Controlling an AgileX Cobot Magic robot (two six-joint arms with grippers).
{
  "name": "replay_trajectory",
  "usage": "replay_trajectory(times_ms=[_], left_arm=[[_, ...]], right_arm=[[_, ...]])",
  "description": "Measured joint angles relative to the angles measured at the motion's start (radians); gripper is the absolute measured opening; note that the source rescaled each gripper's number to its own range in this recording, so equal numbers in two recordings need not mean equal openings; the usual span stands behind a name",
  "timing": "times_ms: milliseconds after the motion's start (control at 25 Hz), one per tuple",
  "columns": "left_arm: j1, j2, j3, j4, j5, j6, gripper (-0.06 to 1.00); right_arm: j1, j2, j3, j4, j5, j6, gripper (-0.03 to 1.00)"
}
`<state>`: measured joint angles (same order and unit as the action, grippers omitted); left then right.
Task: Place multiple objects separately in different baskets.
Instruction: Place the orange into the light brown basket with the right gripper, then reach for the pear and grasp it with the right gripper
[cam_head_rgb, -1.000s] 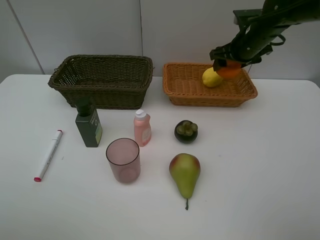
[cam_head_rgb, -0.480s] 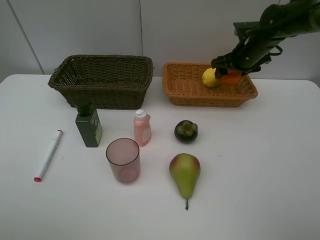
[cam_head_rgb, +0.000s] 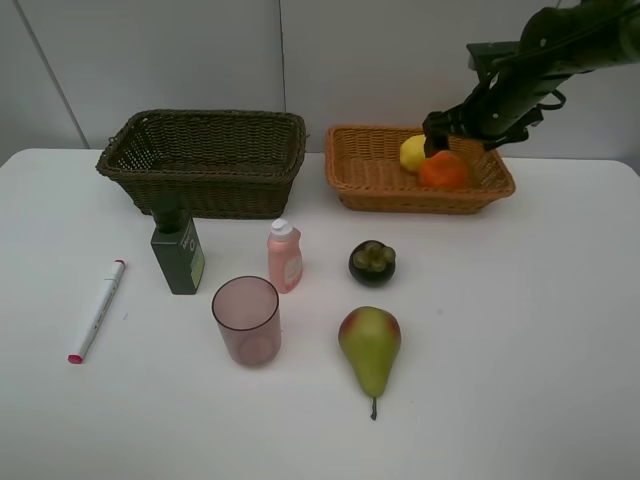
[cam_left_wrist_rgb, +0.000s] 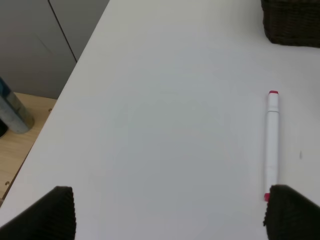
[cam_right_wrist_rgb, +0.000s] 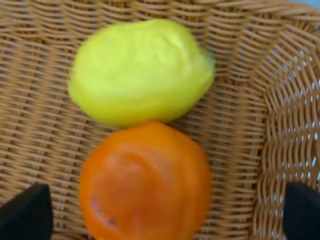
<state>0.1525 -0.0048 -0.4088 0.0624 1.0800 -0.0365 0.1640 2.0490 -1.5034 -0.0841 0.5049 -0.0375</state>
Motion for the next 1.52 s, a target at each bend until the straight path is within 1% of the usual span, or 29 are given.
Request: replay_trajectory(times_ms=[80,200,360,520,680,840,960,1080,1280,1440,1520], left_arm=[[0.000,0.000,0.000,0.000,0.000,0.000,1.00],[0.000,0.000,0.000,0.000,0.000,0.000,1.00],[0.000,0.000,0.000,0.000,0.000,0.000,1.00],[0.000,0.000,0.000,0.000,0.000,0.000,1.00],[0.000,0.000,0.000,0.000,0.000,0.000,1.00],[0.000,0.000,0.000,0.000,0.000,0.000,1.00],[0.000,0.000,0.000,0.000,0.000,0.000,1.00],[0.000,0.000,0.000,0.000,0.000,0.000,1.00],[0.000,0.000,0.000,0.000,0.000,0.000,1.00],[0.000,0.000,0.000,0.000,0.000,0.000,1.00],[0.000,0.000,0.000,0.000,0.000,0.000,1.00]], right_arm=[[0.000,0.000,0.000,0.000,0.000,0.000,0.99],[0.000,-0.002,0.000,0.000,0.003,0.000,1.00],[0.000,-0.035,0.000,0.034,0.064,0.000,1.00],[0.000,-0.111,0.000,0.094,0.188,0.000,1.00],[0.003,-0.179,-0.002,0.169,0.377,0.000,1.00],[0.044,-0.211,-0.002,0.197,0.544,0.011,1.00],[0.094,-0.217,-0.002,0.207,0.617,0.038,1.00],[0.151,-0.221,-0.002,0.211,0.655,0.092,1.00],[0.244,-0.221,0.020,0.204,0.689,0.183,1.00],[0.317,-0.224,0.071,0.186,0.685,0.254,1.00],[0.351,-0.236,0.125,0.169,0.655,0.290,1.00]])
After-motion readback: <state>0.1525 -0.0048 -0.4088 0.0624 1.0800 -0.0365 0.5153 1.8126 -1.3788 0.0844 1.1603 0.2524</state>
